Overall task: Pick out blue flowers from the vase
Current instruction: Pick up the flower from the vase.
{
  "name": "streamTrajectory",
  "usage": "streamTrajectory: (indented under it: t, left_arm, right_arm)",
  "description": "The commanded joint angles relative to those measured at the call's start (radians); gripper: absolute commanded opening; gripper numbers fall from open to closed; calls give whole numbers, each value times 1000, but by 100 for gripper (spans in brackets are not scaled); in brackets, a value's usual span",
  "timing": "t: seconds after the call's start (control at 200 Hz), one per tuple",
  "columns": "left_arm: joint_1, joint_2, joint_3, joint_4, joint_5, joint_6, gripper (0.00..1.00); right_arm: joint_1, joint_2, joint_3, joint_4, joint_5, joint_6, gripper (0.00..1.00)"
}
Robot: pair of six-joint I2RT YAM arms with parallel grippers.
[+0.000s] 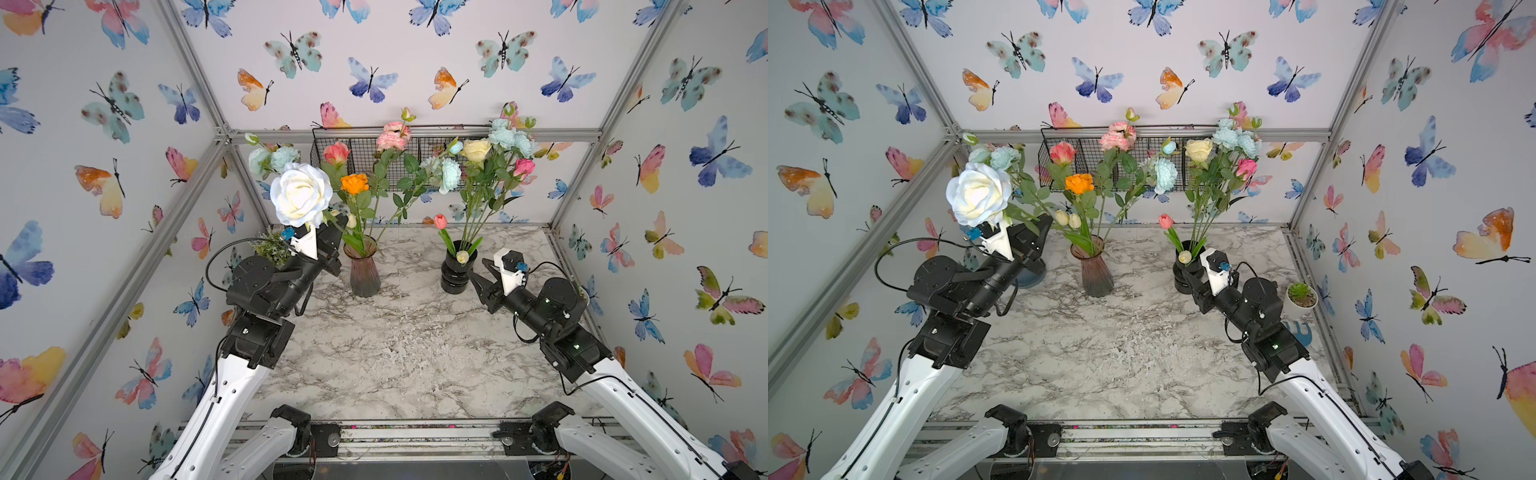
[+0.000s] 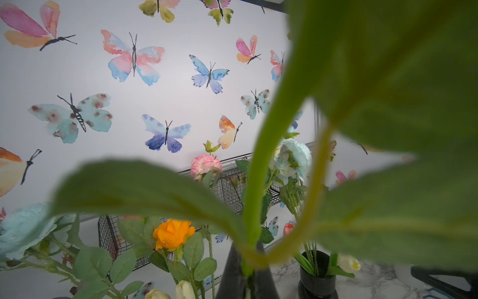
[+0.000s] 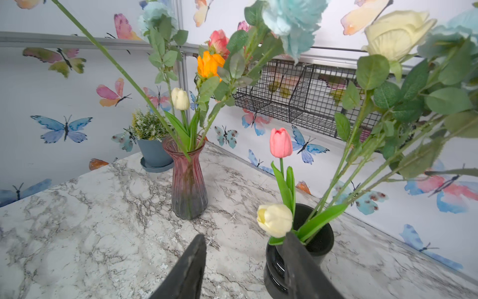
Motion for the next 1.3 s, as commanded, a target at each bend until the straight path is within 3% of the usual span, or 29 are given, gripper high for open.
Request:
streamTrajectory:
  t: [0.0,0.13,0.225,0.38,0.781,0.891,1.291]
  left_arm:
    - [-7,-51,20,-60,100,-67,0]
    - [-11,-86,19,-94,163,-110,0]
    - [-20,-102,-13,-110,225,-139,0]
    - [-63,-132,-121,-130,208,-147,0]
    - [-197,-139,-329,-111,105,-159,0]
    - [-198,-117,-339,-109,60,-140,0]
    - [-198,-33,-342,-30,85,-164,0]
  right_arm:
    - [44,17,69,-68,-78,-41,50]
    - [162,79,154,-141,-34,-101,50]
    - [283,138,188,-150,68,-141,50]
    - [432,252,214,-110,212,-167,52]
    - [453,379,162,57,128,-79,51]
    - [460,378,137,73,115,-59,51]
    - [467,420,88,119,101,-25,52]
